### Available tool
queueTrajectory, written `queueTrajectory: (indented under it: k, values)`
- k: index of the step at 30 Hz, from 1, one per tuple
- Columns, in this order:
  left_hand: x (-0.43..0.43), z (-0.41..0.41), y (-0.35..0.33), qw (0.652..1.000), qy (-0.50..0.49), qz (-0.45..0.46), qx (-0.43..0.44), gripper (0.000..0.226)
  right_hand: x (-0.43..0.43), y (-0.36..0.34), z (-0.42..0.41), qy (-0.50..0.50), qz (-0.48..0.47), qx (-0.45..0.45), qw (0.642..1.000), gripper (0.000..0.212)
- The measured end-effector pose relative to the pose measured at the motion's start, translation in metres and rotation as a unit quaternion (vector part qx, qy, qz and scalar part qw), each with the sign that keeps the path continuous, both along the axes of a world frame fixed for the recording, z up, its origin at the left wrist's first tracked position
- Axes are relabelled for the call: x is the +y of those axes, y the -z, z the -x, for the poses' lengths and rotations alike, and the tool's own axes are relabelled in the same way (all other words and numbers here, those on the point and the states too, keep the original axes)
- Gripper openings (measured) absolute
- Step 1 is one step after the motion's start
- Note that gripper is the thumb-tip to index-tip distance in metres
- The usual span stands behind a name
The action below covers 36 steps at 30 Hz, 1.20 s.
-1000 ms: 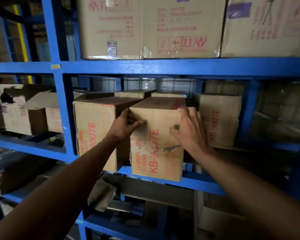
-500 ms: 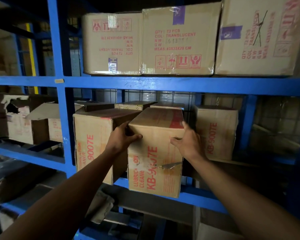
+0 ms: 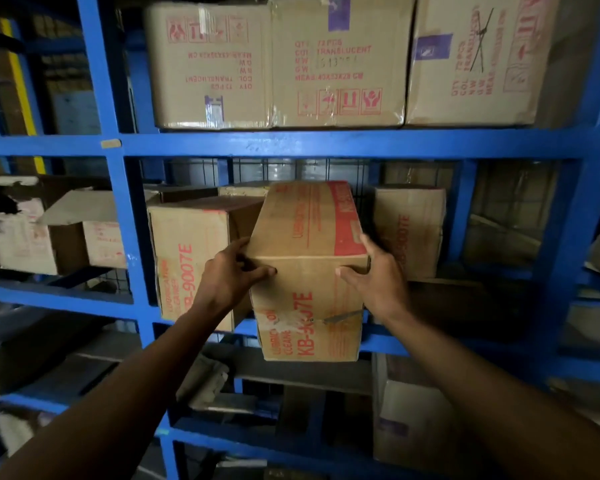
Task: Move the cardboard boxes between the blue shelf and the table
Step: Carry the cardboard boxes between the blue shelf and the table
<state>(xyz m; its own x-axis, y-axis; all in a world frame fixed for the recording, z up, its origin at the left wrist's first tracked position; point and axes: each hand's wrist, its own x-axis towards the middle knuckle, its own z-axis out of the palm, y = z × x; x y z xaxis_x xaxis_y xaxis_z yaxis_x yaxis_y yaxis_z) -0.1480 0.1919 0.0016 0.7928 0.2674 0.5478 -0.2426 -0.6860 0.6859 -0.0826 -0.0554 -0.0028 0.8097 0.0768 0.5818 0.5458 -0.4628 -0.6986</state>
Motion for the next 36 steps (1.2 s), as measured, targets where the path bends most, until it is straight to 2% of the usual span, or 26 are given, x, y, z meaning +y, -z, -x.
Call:
queueTrajectory:
  k: [10, 13, 16, 19, 21, 24, 30, 36]
  values:
    - [-0.014, 0.067, 0.034, 0.987, 0.130, 0.093, 0.007, 0.063, -0.013, 0.022, 0.074, 0.042, -0.002, 0.014, 0.999, 0.082]
    - [-0.016, 0.074, 0.041, 0.976, 0.175, 0.122, 0.032, 0.049, -0.013, 0.027, 0.082, 0.042, 0.026, 0.015, 0.999, 0.070]
    - [-0.020, 0.076, 0.045, 0.969, 0.190, 0.154, 0.040, 0.057, -0.012, 0.032, 0.084, 0.030, 0.025, 0.030, 0.999, 0.067]
    - [-0.018, 0.075, 0.054, 0.966, 0.190, 0.171, 0.048, 0.092, -0.006, 0.036, 0.082, -0.006, -0.008, 0.062, 0.998, 0.070]
    - [-0.017, 0.073, 0.056, 0.966, 0.182, 0.182, 0.042, 0.101, -0.002, 0.036, 0.076, -0.051, -0.047, 0.085, 0.994, 0.070]
    - [-0.016, 0.065, 0.047, 0.966, 0.173, 0.189, 0.040, 0.096, -0.002, 0.023, 0.067, -0.102, -0.082, 0.122, 0.984, 0.064]
    - [-0.015, 0.045, 0.027, 0.964, 0.169, 0.204, 0.031, 0.082, -0.003, 0.000, 0.045, -0.142, -0.067, 0.158, 0.975, 0.086]
    - [-0.038, 0.048, 0.032, 0.958, 0.148, 0.244, 0.014, 0.084, -0.012, 0.006, 0.043, -0.179, -0.112, 0.151, 0.966, 0.073]
